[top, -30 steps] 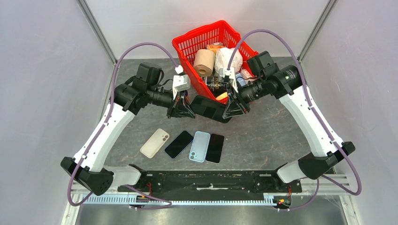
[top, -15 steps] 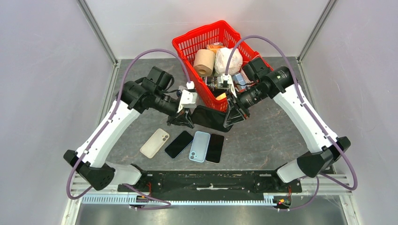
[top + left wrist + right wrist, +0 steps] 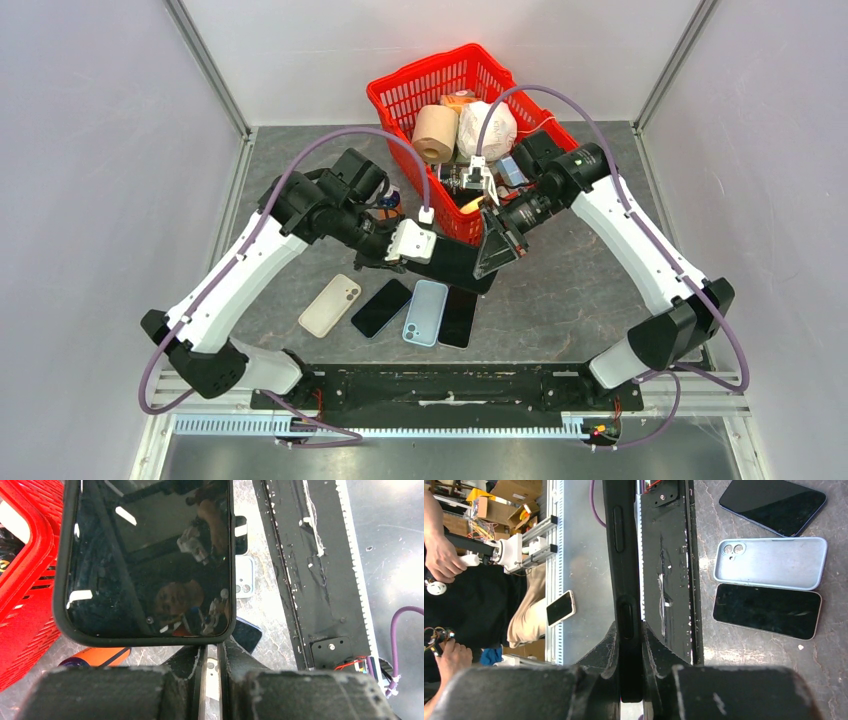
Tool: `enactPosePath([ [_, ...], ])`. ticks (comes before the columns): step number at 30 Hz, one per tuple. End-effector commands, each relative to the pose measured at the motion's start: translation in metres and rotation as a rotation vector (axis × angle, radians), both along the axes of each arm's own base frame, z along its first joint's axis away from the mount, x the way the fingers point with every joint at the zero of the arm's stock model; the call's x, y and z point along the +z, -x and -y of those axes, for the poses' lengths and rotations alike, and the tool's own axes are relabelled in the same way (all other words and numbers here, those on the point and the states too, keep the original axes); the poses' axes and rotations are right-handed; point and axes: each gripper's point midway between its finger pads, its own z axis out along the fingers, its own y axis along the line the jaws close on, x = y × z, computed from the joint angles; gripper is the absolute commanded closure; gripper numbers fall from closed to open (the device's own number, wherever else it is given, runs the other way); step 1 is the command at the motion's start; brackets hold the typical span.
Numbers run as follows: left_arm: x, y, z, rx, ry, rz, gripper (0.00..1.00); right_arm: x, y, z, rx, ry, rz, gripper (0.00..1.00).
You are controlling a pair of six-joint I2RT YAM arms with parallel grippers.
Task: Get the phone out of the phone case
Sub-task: Remove the phone case from the phone.
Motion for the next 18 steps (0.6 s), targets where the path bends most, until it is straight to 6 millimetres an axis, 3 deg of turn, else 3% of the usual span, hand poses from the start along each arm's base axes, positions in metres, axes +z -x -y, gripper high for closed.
enactPosePath([
  [1,0.041,0.006,0.057,-0.185,0.243,0.099,0.98,0.026,-0.019,-0.029,0.034,-0.193,0.08,1.0],
  [7,0.024,-0.008,0.037,-0.048,0.141,0.134,0.95,0.02,-0.024,-0.018,-0.016,-0.122,0.192,1.0],
  [13,0.02,-0.008,0.0,0.084,0.073,0.136,0.46,0.017,-0.038,-0.003,-0.088,-0.017,0.362,1.0],
  [18,0.042,-0.005,-0.008,0.171,0.13,0.055,0.29,0.023,-0.04,0.0,-0.095,0.013,0.454,1.0],
])
